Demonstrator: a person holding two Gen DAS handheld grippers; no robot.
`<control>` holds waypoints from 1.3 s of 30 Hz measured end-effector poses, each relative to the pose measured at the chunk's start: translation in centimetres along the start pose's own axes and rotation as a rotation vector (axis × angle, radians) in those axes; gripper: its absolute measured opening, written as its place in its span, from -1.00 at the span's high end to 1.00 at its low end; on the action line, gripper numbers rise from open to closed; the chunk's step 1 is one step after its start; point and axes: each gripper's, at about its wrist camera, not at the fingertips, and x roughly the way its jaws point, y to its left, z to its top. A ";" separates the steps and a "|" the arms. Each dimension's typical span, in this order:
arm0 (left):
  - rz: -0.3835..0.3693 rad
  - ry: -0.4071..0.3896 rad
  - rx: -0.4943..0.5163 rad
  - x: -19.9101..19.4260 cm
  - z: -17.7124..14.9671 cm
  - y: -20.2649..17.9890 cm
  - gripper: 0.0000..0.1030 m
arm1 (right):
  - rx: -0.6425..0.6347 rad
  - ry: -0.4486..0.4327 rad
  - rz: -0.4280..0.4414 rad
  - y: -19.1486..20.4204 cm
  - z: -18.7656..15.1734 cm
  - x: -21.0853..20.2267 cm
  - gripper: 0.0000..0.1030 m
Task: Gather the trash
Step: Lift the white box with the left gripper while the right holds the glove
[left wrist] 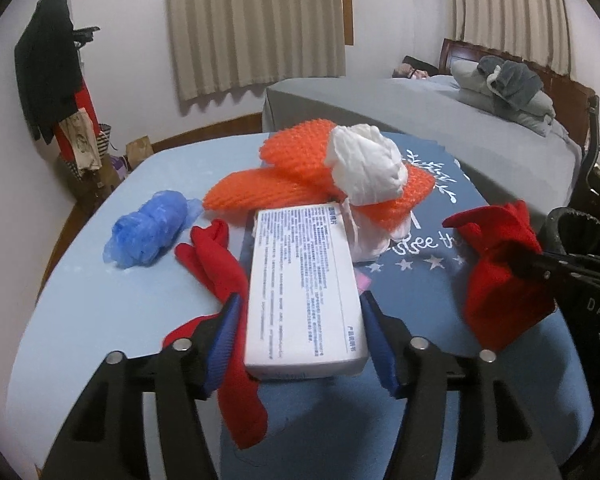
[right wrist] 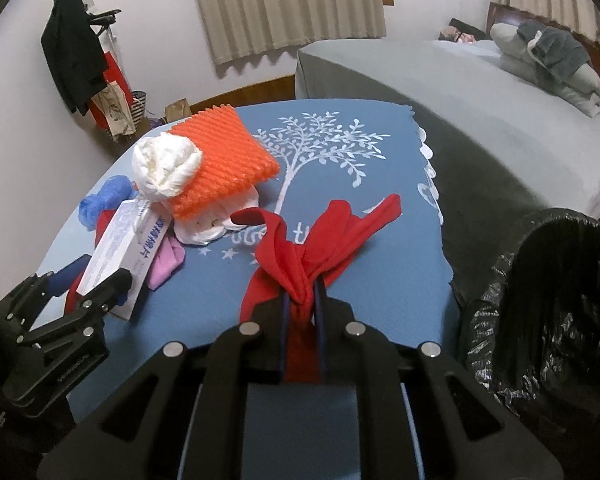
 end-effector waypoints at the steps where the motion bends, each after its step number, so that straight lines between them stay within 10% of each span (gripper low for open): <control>1: 0.007 -0.014 0.004 -0.4 0.1 0.1 -0.29 | 0.001 0.002 0.000 0.0 0.0 0.1 0.80; 31: -0.055 0.059 -0.008 3.8 2.0 -1.0 -0.10 | 0.020 0.031 0.000 -0.3 -0.4 0.7 0.79; 39: -0.059 -0.060 -0.017 -0.1 3.0 -0.6 -0.09 | 0.020 -0.004 0.008 -0.5 0.0 -0.5 0.79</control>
